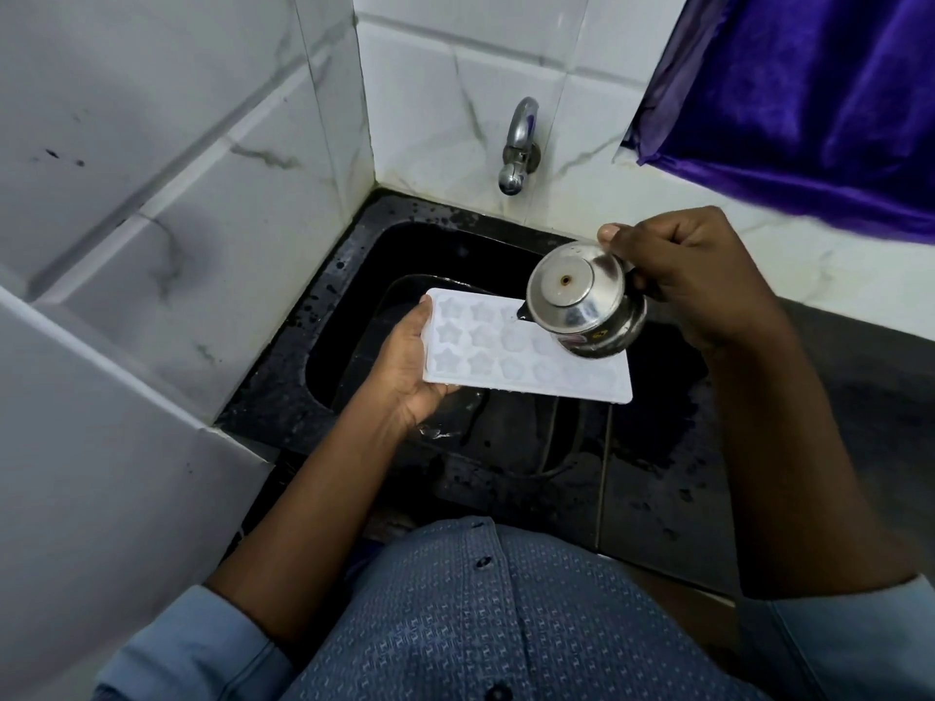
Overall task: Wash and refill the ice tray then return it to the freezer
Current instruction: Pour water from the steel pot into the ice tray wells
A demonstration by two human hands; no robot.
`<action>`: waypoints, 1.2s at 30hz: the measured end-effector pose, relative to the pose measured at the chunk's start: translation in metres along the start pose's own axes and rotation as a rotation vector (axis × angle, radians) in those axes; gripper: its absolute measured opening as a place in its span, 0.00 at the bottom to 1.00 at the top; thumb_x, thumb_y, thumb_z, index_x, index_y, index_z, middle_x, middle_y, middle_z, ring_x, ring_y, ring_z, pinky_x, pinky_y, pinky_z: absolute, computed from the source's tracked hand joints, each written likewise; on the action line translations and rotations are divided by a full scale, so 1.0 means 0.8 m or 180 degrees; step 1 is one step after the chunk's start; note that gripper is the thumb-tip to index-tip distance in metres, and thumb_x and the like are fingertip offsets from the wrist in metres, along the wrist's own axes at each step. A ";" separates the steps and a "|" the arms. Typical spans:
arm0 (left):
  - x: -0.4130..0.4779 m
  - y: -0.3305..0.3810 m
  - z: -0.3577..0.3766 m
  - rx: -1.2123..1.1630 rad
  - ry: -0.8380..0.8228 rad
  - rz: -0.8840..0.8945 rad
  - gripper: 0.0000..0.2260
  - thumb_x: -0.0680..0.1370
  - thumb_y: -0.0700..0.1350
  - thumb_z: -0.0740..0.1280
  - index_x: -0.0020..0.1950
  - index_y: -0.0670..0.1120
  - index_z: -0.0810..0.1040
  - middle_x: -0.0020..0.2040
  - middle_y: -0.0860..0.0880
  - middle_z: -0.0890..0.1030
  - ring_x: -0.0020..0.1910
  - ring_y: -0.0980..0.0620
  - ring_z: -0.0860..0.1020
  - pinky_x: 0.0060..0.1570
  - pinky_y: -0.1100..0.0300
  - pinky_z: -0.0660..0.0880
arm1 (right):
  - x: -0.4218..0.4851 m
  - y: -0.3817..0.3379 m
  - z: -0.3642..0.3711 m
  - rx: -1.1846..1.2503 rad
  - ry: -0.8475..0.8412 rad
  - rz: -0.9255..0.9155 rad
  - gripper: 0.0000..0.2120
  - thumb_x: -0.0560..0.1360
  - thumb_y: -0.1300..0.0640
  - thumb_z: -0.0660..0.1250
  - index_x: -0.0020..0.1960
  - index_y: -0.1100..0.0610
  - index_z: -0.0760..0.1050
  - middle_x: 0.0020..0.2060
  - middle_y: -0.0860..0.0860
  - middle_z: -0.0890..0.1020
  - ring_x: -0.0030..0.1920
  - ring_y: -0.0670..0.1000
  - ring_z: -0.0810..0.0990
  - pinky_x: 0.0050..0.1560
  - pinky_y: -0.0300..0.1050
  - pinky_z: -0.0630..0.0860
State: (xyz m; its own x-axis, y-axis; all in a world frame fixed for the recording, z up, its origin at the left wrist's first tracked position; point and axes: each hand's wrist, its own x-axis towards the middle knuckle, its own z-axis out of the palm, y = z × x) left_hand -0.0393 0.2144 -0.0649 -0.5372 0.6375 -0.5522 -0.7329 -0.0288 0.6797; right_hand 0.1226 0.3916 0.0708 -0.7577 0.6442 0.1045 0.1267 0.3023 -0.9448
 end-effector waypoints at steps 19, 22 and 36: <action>0.006 0.010 -0.010 -0.0245 -0.0076 0.0075 0.23 0.86 0.59 0.58 0.69 0.44 0.80 0.65 0.40 0.85 0.59 0.40 0.86 0.53 0.42 0.85 | -0.052 0.174 -0.126 0.2215 0.1786 0.0878 0.23 0.81 0.54 0.67 0.27 0.51 0.70 0.23 0.45 0.69 0.26 0.45 0.66 0.33 0.40 0.65; 0.004 0.007 -0.009 -0.0267 -0.0044 0.0058 0.24 0.86 0.60 0.58 0.71 0.45 0.80 0.65 0.41 0.85 0.59 0.41 0.86 0.49 0.43 0.86 | -0.061 0.227 -0.135 0.2518 0.2016 0.0972 0.20 0.78 0.54 0.69 0.27 0.50 0.71 0.25 0.45 0.69 0.29 0.46 0.67 0.36 0.42 0.65; -0.021 -0.028 0.008 -0.0152 0.0151 0.0084 0.25 0.86 0.60 0.58 0.72 0.44 0.79 0.66 0.40 0.84 0.64 0.39 0.84 0.54 0.40 0.85 | -0.042 0.355 -0.142 0.2799 0.2482 0.1354 0.19 0.77 0.63 0.63 0.29 0.52 0.78 0.29 0.47 0.79 0.32 0.46 0.78 0.38 0.39 0.75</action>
State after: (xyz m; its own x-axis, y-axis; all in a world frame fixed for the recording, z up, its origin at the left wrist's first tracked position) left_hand -0.0110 0.2091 -0.0678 -0.5749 0.5989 -0.5575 -0.7368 -0.0825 0.6711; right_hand 0.2569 0.5361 -0.1659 -0.1427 0.9107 -0.3877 -0.4296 -0.4099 -0.8046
